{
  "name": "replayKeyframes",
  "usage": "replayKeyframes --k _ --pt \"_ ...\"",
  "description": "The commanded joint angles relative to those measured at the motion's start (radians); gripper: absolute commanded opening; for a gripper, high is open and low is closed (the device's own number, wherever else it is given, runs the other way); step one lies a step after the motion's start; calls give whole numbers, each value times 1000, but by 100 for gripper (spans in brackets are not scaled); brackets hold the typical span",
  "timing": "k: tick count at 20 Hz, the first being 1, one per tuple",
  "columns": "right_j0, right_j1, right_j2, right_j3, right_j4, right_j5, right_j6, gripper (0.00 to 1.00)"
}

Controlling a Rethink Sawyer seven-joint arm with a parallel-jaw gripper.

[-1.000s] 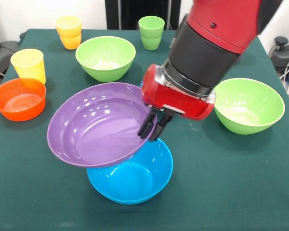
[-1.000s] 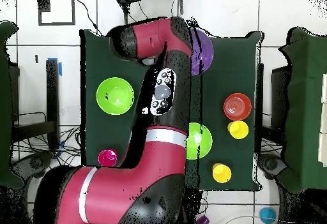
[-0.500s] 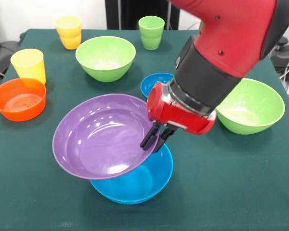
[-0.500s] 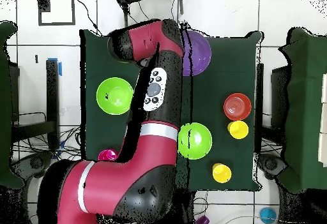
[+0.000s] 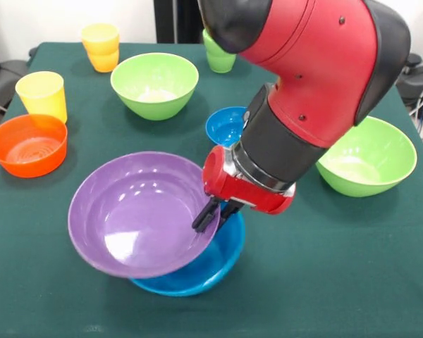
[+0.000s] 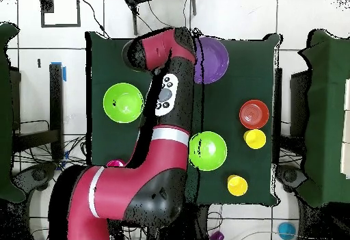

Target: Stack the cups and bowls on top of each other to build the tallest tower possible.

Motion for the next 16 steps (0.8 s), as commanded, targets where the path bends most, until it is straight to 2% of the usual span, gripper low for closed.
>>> replayKeyframes --k 1,16 --pt "11 15 45 21 11 34 115 0" --pt "52 9 33 17 70 77 154 0"
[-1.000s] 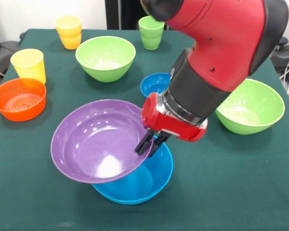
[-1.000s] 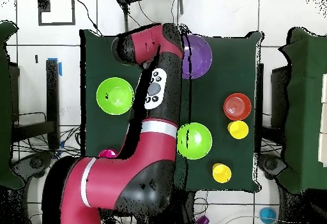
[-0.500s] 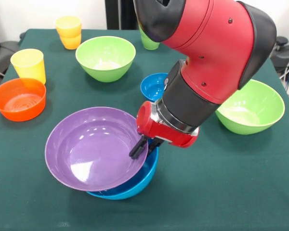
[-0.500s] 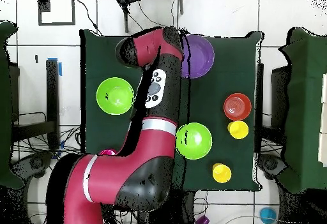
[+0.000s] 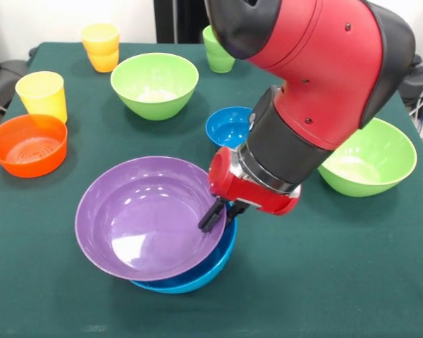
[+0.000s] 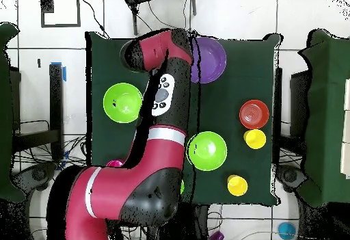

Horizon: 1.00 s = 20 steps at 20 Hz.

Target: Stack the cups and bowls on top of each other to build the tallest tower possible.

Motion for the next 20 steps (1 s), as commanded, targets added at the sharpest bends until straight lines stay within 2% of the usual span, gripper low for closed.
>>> replayKeyframes --k 1,7,20 --pt "38 -4 57 15 41 86 152 0" --pt "55 -18 43 11 73 125 161 0" --pt "70 50 4 -37 115 106 200 0"
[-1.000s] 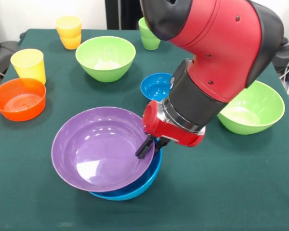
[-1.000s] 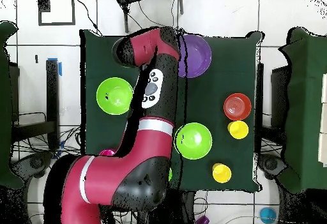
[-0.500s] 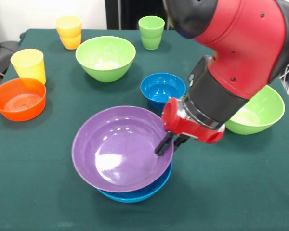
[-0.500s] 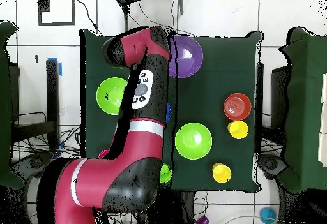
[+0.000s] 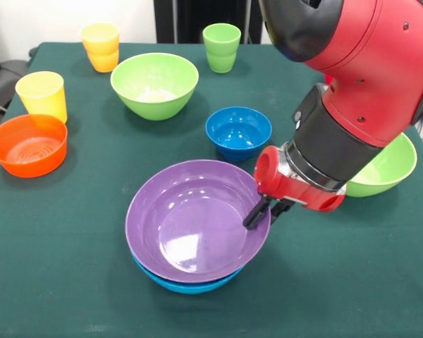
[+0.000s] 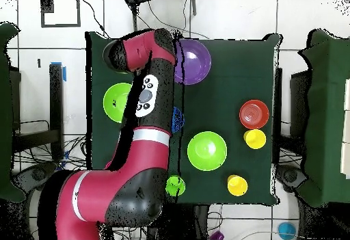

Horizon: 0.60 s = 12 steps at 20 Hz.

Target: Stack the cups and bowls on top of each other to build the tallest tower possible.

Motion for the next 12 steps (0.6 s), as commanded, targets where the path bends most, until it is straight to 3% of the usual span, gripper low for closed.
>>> replayKeyframes --k 1,12 --pt "14 36 33 -25 24 69 196 0" --pt "-8 72 0 -59 36 38 186 0"
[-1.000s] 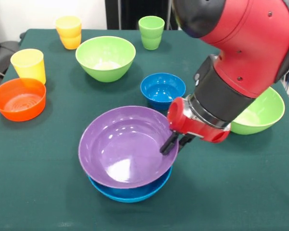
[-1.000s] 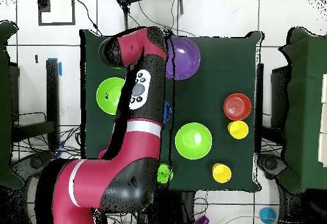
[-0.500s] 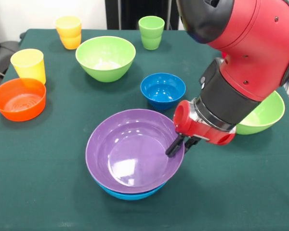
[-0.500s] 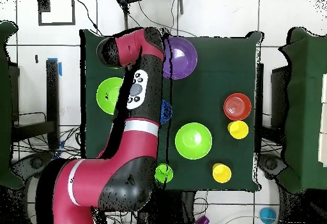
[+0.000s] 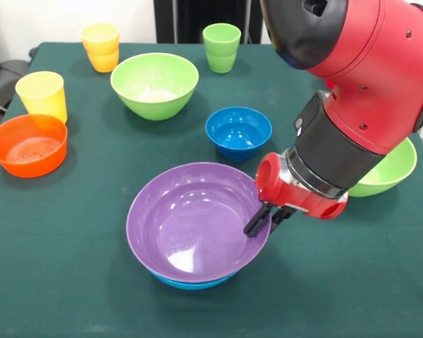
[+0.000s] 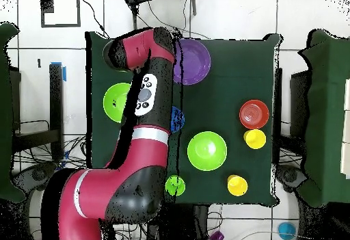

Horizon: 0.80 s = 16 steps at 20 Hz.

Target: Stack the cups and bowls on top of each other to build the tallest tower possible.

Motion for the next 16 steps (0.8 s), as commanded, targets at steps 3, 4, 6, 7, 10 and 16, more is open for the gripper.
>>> replayKeyframes --k 3,4,6,7,10,16 --pt "-8 44 21 -18 13 37 192 0" --pt "-5 44 15 -17 15 36 201 0" --pt "1 43 8 -6 16 27 214 0" --pt "4 45 1 -4 13 21 219 0" --pt "5 50 -8 -11 14 21 227 0" --pt "1 49 -14 -15 16 28 221 0"
